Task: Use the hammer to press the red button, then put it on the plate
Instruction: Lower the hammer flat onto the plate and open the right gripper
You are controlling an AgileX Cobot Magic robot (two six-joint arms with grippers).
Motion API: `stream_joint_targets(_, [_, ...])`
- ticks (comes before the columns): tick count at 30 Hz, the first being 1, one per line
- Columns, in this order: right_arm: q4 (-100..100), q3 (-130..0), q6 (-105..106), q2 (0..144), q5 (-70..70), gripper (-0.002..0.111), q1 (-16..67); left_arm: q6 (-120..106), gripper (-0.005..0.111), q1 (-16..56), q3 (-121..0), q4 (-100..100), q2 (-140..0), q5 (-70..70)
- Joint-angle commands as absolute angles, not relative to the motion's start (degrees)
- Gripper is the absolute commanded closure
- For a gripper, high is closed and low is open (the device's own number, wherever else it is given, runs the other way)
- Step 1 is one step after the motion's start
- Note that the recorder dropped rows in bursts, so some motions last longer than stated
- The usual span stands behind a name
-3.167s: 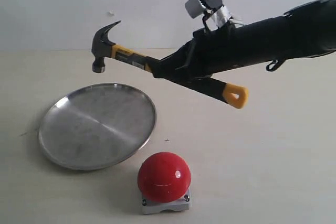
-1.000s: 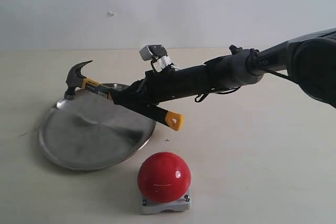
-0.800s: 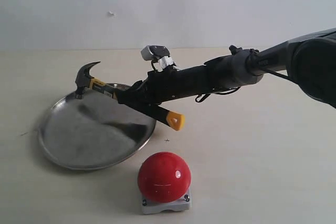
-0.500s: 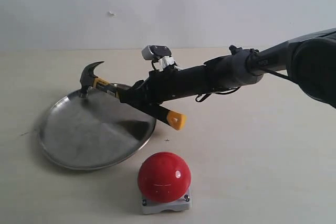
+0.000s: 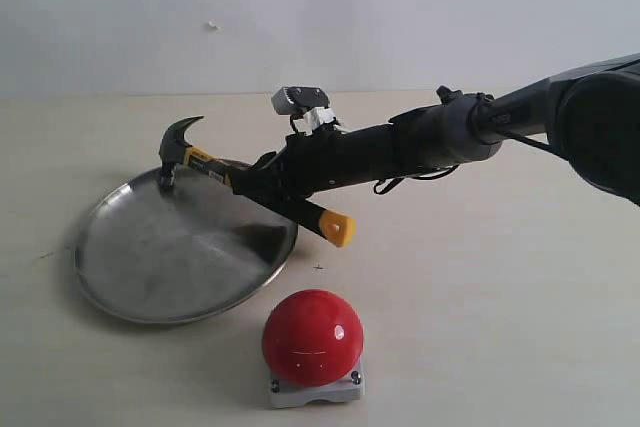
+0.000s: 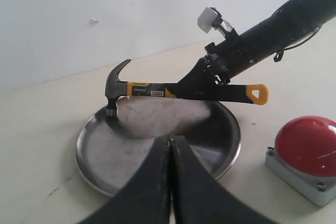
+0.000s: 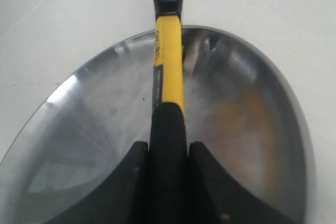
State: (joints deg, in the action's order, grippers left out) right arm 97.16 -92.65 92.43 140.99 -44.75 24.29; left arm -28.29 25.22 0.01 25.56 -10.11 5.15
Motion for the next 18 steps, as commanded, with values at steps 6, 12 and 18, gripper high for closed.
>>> stream_joint_targets(6, [99.9, -93.6, 92.8, 140.0, -45.0, 0.071, 24.3, -28.3, 0.107, 25.1, 0.0, 25.7, -9.9, 5.2])
stream_joint_targets(12, [99.9, -93.6, 92.8, 140.0, -42.9, 0.071, 24.3, -28.3, 0.107, 25.1, 0.0, 25.7, -9.9, 5.2])
stream_joint_targets(18, [99.4, -93.6, 92.8, 136.8, -36.4, 0.071, 24.2, -28.3, 0.107, 25.1, 0.0, 25.7, -9.9, 5.2])
